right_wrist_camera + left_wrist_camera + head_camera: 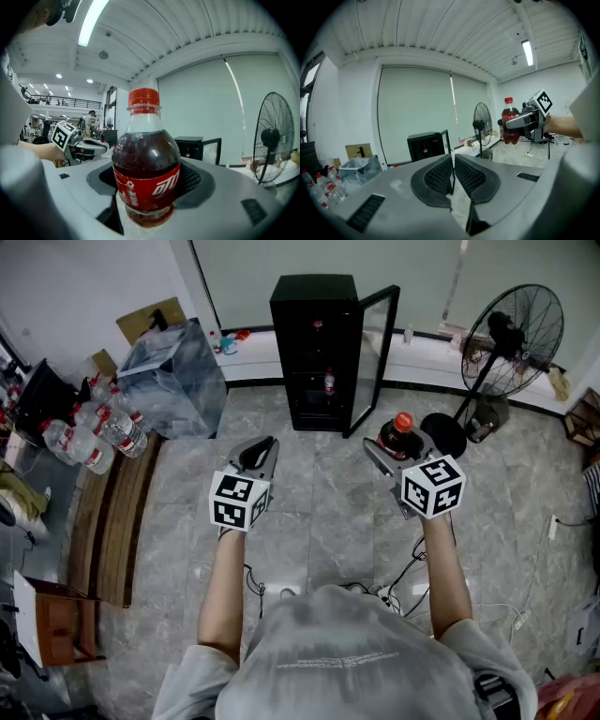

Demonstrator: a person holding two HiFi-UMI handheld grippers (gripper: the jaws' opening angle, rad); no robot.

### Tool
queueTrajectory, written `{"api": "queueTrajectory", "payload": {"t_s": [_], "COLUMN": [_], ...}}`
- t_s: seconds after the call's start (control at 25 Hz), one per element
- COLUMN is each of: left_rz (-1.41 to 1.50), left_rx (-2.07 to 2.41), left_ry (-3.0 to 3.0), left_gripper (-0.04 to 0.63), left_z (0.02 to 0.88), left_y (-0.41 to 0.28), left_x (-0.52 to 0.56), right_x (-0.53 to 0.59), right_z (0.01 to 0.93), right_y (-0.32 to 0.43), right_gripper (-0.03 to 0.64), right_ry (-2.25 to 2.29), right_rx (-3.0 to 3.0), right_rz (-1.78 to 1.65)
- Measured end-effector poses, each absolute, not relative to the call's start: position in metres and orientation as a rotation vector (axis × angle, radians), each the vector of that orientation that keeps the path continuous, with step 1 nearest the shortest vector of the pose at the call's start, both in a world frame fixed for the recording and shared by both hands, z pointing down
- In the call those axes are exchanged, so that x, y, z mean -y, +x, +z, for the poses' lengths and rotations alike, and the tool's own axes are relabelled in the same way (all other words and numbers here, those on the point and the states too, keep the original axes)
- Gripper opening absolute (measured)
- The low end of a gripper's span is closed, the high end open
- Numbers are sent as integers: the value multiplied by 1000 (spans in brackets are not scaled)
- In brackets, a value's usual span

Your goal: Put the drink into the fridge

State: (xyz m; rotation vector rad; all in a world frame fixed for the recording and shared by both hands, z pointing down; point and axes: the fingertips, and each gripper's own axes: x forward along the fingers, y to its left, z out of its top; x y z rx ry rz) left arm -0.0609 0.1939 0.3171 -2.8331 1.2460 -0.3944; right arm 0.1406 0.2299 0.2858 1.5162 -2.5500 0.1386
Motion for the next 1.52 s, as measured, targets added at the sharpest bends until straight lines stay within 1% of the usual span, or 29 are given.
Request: {"api": "queueTrajectory", "payload": {"t_s": [0.72,0.92,1.2,1.52], "left_rz": [-439,-468,-449,-427], "left_rx": [-1297,-1304,-1341,-1359], "left_ry": [-2815,-2817,-2843,-2856], "left_gripper": [30,30,31,28], "left_z": [322,333,352,371], "left_y": [32,42,25,-9], "left_x": [-181,-164,-84,74], "right_x": [-213,-195,-123,21], "right_z": [292,301,316,324], "right_y": [236,255,245,211], "right_gripper": [310,310,310,310], "right_ry": [1461,1487,1503,1494], "right_rx": [2597,2591,2563,2577], "right_rz": [148,192,226,284]}}
